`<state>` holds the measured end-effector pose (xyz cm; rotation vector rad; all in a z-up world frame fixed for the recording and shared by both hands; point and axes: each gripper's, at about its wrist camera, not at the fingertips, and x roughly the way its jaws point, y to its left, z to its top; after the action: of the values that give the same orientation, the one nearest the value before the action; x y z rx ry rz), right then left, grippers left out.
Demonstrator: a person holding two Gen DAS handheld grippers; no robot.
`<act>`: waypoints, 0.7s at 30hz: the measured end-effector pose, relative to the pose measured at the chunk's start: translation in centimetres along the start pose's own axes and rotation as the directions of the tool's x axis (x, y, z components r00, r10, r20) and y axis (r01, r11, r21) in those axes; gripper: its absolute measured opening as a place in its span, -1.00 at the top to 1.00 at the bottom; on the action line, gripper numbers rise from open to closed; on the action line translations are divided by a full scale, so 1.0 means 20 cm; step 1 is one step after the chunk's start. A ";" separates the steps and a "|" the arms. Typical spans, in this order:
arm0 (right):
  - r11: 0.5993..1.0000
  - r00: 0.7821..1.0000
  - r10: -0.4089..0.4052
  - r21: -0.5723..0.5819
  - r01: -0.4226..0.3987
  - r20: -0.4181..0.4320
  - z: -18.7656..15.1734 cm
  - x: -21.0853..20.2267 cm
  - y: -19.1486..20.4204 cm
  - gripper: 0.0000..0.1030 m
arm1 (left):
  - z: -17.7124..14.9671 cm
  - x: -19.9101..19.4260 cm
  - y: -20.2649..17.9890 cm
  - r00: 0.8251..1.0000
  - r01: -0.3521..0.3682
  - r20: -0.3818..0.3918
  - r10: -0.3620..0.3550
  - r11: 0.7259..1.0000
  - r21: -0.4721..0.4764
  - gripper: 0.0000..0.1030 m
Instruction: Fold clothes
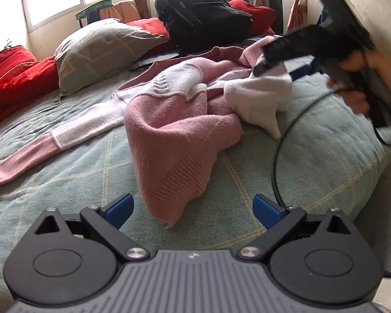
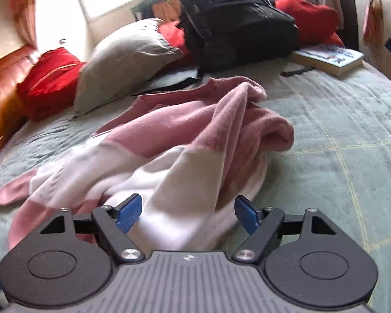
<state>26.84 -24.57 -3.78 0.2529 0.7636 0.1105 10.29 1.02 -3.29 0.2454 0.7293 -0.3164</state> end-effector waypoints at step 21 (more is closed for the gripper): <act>0.961 0.958 -0.272 0.028 0.275 -0.090 0.00 0.03 -0.35 -0.60 | -0.01 0.03 -0.03 0.999 0.033 -0.009 -0.033 0.999 0.011 -0.90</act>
<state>27.38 -31.12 -6.08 0.1790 0.8797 -0.1574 10.37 0.35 -3.89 0.2457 0.7408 -0.3512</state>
